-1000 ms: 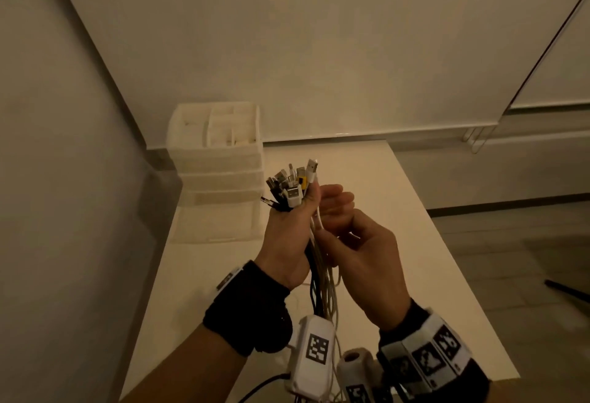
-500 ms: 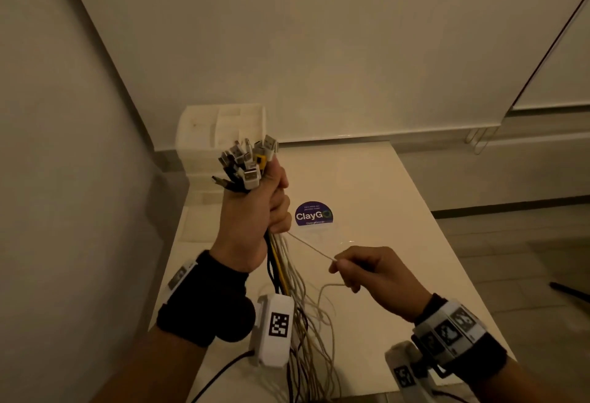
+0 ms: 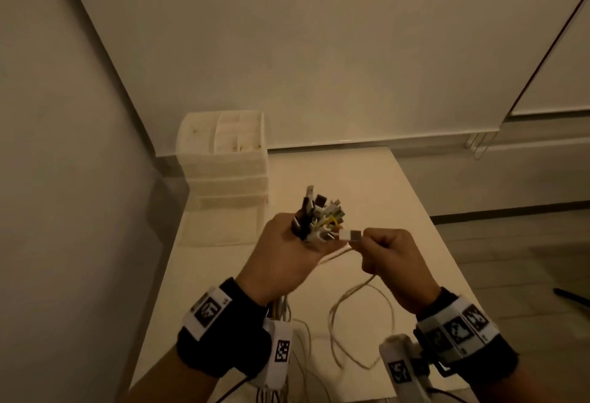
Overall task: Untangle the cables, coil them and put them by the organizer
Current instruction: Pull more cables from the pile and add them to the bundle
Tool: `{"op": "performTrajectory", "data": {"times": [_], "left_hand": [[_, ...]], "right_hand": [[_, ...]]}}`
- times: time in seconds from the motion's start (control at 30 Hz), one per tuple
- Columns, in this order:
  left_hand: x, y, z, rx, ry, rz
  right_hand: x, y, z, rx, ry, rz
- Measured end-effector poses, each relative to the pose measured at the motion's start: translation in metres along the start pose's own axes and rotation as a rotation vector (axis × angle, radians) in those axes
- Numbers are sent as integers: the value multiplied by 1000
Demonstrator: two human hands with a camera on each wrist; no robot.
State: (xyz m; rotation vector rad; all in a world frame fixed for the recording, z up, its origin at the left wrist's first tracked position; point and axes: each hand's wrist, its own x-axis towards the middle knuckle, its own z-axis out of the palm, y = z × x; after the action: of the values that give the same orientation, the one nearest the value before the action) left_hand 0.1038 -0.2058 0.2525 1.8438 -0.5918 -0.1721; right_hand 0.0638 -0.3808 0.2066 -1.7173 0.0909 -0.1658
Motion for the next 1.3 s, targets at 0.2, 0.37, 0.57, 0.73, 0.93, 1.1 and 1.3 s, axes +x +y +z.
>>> {"op": "performTrajectory", "data": {"times": [0.2,0.37,0.57,0.73,0.93,1.1,1.3], "left_hand": [[4,-3,27,-39,42,19],[15,-10,15,-392,269,-125],[30,-20,-27,-587,547,-173],[29,-33,-46,-530,753,-196],[16,-27,-19,-296,525,-86],[8,-13,25,-89,56,42],[13,-23,27,118,199,125]], "right_hand": [[1,-26,-3,259,-15,-13],[-11,-9,-5,369,-150,96],[-40,29,-15,374,-212,157],[-50,48,-23,30,-230,202],[-32,24,-23,100,-155,218],[-3,-11,-12,270,-191,168],[-1,-13,-5,383,-228,138]]}}
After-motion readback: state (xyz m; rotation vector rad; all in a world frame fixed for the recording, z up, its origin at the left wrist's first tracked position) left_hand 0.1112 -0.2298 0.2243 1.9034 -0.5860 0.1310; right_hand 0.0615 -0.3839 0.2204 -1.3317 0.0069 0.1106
